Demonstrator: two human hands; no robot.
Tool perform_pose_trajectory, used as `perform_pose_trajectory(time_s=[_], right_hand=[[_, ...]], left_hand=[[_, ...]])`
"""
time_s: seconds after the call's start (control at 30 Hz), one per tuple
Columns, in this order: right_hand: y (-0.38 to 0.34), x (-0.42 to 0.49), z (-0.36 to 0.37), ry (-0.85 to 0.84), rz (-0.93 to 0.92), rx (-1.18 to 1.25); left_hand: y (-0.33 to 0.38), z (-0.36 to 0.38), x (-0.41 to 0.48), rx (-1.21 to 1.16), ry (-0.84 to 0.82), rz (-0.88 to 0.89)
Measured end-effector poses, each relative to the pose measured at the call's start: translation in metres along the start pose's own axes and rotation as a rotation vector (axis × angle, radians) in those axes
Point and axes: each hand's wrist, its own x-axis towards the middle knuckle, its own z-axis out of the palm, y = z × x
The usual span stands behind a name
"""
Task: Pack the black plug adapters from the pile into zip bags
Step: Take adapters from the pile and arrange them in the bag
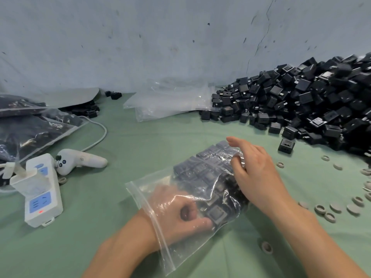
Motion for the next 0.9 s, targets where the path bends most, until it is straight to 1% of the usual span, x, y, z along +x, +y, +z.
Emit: perform_pose_trajectory(time_s=[0.23, 0.37, 0.53, 0.63, 0.7, 0.8, 0.87, 0.9], right_hand=[[0.003, -0.004, 0.004, -0.033, -0.028, -0.076], [0.005, -0.003, 0.004, -0.041, -0.023, -0.095], [0.006, -0.002, 0.0, -0.028, -0.024, -0.077], [0.002, -0.003, -0.002, -0.041, -0.051, -0.046], [-0.002, -0.005, -0.001, -0.094, -0.09, -0.06], [-0.004, -0.007, 0.008, -0.236, -0.115, -0.199], [-0.002, -0.008, 0.015, -0.323, -0.102, -0.309], [0.0, -0.009, 0.017, -0.35, -0.093, -0.344]], left_hand=[[0.011, 0.008, 0.002, 0.162, 0.107, 0.049], [0.009, 0.009, 0.003, 0.166, 0.109, 0.055], [-0.002, 0.008, 0.0, 0.114, 0.112, 0.08], [-0.014, 0.002, -0.001, 0.1, 0.204, 0.093], [-0.019, -0.002, 0.0, 0.045, 0.26, 0.09], [-0.022, -0.002, -0.001, -0.072, 0.299, 0.087], [-0.021, 0.0, -0.003, -0.143, 0.295, 0.027], [-0.021, 0.002, -0.004, -0.121, 0.283, 0.007]])
